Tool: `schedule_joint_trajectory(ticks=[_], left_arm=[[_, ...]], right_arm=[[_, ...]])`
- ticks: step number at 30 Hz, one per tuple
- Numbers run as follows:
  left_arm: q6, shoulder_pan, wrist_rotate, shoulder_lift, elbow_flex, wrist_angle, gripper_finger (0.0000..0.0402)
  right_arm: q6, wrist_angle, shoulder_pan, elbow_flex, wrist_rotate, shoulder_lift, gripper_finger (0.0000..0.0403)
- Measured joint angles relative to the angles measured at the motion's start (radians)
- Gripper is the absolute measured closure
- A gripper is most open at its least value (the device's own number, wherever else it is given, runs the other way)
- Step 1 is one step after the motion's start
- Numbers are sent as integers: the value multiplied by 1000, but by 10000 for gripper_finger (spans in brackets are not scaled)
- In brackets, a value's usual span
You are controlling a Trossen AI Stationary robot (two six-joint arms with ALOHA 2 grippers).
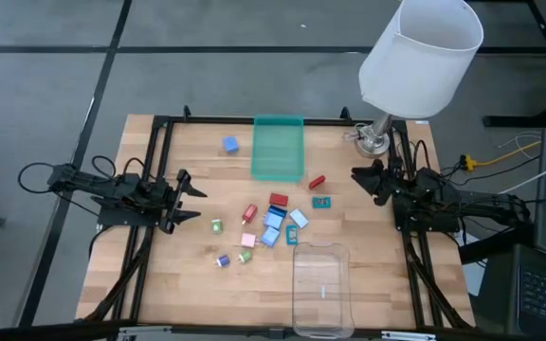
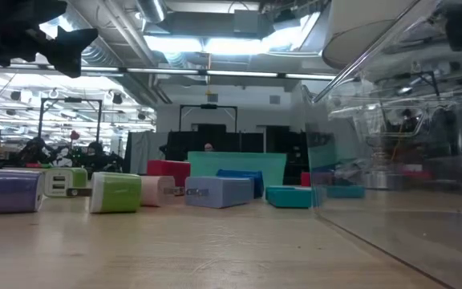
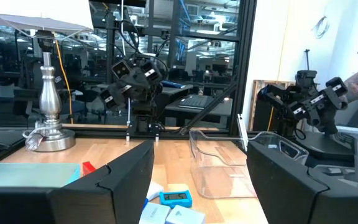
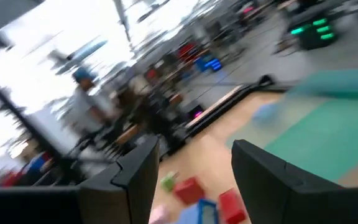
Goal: Pick & Place Office items
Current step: Put the red charger adapter into the green bin
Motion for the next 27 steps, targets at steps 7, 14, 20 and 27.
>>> schedule_joint_trajectory(ticks=[7, 14, 20, 27], left_arm=[[0, 0, 0, 0, 0, 0, 151], [0, 0, -52, 0, 0, 0, 151], [97, 0, -166, 0, 0, 1, 151], [190, 0, -261, 0, 0, 1, 151]], right_arm=[[64, 19, 0, 0, 180, 0, 202], [278, 18, 0, 0, 304, 0, 202], [441, 19, 0, 0, 291, 0, 202], [523, 175, 0, 0, 304, 0, 202]])
